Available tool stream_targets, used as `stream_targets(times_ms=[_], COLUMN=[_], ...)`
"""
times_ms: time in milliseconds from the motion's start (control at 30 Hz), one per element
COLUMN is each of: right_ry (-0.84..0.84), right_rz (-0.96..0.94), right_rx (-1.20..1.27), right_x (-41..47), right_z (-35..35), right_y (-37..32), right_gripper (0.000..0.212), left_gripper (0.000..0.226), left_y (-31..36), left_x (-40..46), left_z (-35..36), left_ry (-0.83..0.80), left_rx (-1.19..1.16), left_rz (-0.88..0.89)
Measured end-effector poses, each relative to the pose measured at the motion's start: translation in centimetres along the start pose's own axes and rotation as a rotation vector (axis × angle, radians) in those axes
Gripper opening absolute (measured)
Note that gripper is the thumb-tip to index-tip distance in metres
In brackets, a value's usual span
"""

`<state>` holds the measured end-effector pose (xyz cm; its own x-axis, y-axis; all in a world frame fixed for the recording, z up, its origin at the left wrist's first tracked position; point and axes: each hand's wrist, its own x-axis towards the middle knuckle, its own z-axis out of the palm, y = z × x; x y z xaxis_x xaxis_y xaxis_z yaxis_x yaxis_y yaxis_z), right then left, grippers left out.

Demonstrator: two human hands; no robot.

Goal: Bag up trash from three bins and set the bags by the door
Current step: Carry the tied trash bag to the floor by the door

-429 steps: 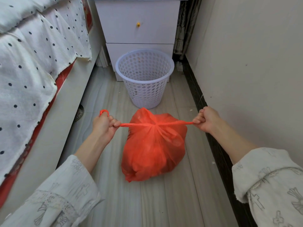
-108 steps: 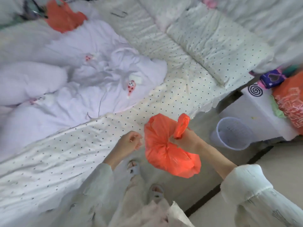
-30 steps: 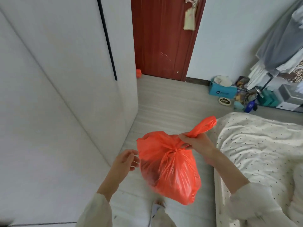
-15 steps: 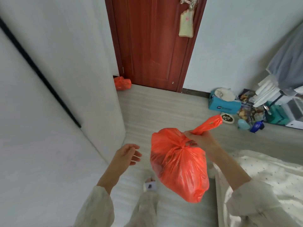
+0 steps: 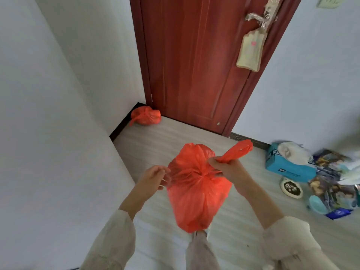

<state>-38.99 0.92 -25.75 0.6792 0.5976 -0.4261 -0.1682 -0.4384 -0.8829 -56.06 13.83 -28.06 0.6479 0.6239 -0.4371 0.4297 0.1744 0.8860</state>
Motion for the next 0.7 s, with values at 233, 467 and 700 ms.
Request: stream_targets(times_ms=[233,467,700], right_ry=[-0.190,-0.341,-0.425], right_rz=[-0.019,0.021,0.105], right_rx=[-0.166,-0.279,-0.385], right_x=[20.7,36.8,50.3], right_z=[0.5,4.4,12.3], right_y=[-7.0,-13.5,-17.2], right_gripper=[0.013,0.009,0.009], left_gripper=[0.030,0.029,0.031], left_y=[4.4,8.7,7.8], left_x=[16.6,27.8,36.9], left_z=[-1.2,-3.1,-8.5], left_ry=[0.233,0.362,0.582], left_rx=[-0.106,-0.250,-0.430], left_rz=[-0.122,-0.200,-0.294])
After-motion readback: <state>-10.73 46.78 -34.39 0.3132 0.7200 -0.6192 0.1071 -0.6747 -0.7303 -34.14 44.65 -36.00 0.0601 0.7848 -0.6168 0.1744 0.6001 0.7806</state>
